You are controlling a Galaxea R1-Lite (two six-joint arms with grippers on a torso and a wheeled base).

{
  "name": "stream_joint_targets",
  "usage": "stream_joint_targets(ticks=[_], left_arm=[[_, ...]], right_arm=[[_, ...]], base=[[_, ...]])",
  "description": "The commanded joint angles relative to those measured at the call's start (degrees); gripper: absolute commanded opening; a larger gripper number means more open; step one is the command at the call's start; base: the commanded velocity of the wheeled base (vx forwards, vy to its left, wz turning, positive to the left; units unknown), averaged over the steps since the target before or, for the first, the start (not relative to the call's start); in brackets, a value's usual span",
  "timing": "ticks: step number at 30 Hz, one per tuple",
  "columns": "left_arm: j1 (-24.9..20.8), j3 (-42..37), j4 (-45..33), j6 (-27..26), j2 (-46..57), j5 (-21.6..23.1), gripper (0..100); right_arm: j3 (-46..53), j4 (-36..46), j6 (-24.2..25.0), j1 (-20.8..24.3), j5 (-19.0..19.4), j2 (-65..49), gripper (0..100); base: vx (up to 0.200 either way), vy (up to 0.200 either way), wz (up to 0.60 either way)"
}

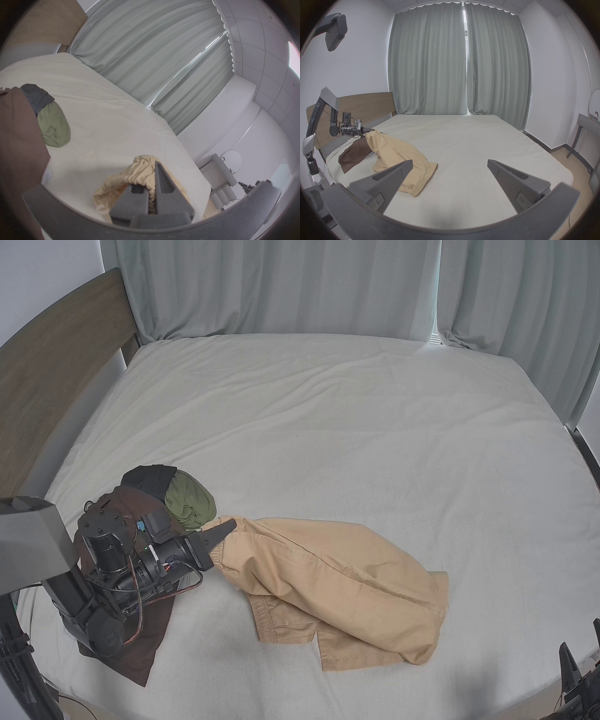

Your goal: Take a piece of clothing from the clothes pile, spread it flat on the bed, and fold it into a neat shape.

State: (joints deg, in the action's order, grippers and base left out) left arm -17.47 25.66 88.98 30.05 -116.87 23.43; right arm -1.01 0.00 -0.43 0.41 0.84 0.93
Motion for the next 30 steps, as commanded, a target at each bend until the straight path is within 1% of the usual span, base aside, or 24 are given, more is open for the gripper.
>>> stream_joint_targets(ticks=[1,4,6,9,14,20,23,30], left_arm=[[3.4,-0.6,0.1,-2.5,-2.3,0.0,0],[4.5,-0.1,0.1,-6.5,-4.2,-0.1,0],[5.3,0.7,0.1,-7.8,-5.2,-0.1,0],[6.0,2.1,0.1,-8.1,-6.3,-0.1,0],[6.7,0.4,0.1,-8.0,-6.4,0.1,0],[8.2,0.6,0.1,-8.3,-6.5,0.4,0],[9.0,0.7,0.1,-8.3,-7.5,1.5,0],[8.9,1.1,0.1,-9.1,-8.5,1.8,0]], right_arm=[[1.0,0.1,0.0,0.0,0.0,-0.9,100],[1.0,0.1,0.0,0.0,0.0,-0.9,100],[1.0,0.1,-0.1,0.0,0.0,-0.9,100],[1.0,0.1,-0.1,0.0,0.0,-0.9,100],[1.0,0.1,-0.1,0.0,0.0,-0.9,100],[1.0,0.1,-0.2,0.0,0.1,-0.9,100],[1.0,0.1,-0.2,-0.1,0.1,-0.9,100],[1.0,0.0,-0.2,-0.1,0.1,-0.9,100]], base=[[0.000,0.000,0.00],[0.000,0.000,0.00],[0.000,0.000,0.00],[0.000,0.000,0.00],[0.000,0.000,0.00],[0.000,0.000,0.00],[0.000,0.000,0.00],[0.000,0.000,0.00]])
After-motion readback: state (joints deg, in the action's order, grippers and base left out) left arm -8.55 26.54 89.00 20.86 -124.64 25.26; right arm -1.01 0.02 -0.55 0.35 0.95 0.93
